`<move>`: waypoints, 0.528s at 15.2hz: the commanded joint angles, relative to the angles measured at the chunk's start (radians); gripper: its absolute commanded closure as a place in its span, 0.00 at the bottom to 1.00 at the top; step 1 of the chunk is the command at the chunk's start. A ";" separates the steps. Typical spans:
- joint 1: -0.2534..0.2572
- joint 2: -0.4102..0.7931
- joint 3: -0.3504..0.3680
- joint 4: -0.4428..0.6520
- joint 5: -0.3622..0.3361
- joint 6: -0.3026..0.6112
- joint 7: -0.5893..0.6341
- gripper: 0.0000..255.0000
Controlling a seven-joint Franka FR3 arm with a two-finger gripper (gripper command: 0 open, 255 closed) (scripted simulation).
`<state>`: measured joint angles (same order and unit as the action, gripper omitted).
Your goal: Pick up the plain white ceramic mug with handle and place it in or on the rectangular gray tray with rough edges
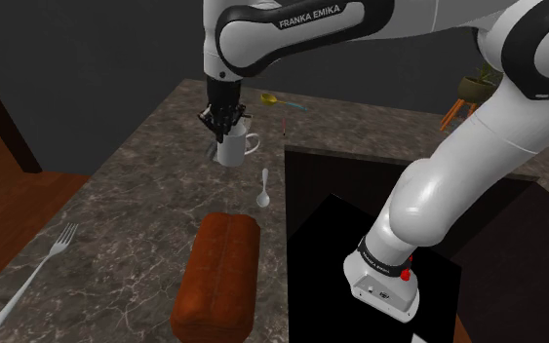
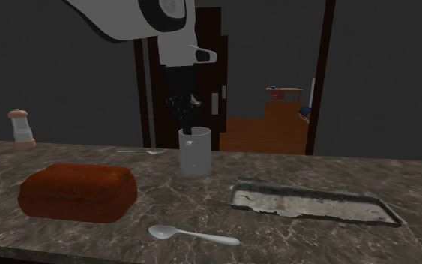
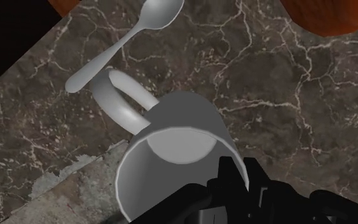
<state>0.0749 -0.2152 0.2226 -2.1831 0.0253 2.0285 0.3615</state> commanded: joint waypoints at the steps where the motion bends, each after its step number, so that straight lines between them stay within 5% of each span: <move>1: 0.000 -0.004 0.000 0.022 0.001 -0.026 0.001 1.00; 8: -0.058 0.093 -0.072 0.152 -0.024 -0.061 -0.117 1.00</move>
<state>0.0269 -0.1360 0.1629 -2.0489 0.0039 1.9724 0.2668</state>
